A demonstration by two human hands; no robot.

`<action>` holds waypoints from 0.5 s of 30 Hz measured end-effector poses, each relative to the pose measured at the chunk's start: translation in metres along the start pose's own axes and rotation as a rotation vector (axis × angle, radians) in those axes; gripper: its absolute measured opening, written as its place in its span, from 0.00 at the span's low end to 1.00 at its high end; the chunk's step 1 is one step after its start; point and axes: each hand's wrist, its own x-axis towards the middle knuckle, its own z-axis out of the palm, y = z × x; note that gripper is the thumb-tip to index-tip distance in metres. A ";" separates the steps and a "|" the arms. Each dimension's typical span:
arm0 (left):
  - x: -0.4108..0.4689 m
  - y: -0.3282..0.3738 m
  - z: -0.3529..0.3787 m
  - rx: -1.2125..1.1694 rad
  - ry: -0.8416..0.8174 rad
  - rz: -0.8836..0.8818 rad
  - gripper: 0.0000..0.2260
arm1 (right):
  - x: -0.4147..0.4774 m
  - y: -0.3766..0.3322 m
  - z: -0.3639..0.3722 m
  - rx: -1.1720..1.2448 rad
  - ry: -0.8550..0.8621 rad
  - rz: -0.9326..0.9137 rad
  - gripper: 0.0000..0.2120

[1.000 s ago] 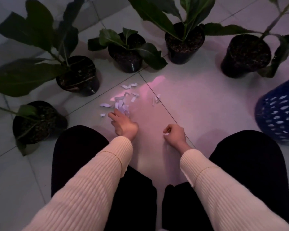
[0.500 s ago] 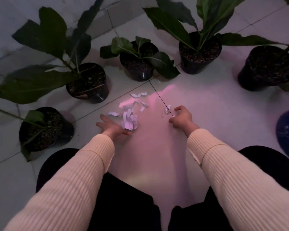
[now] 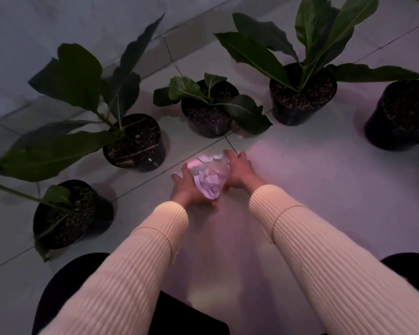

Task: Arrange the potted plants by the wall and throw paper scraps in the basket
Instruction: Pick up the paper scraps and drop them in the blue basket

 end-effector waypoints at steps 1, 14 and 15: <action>0.002 0.002 0.000 0.006 0.008 0.011 0.61 | 0.005 -0.005 -0.001 -0.051 -0.016 -0.016 0.50; 0.019 0.019 0.005 0.115 -0.031 0.138 0.54 | 0.011 -0.012 0.026 -0.153 -0.063 -0.168 0.41; 0.019 0.019 0.006 0.085 -0.019 0.143 0.48 | 0.010 -0.012 0.028 -0.140 -0.060 -0.173 0.39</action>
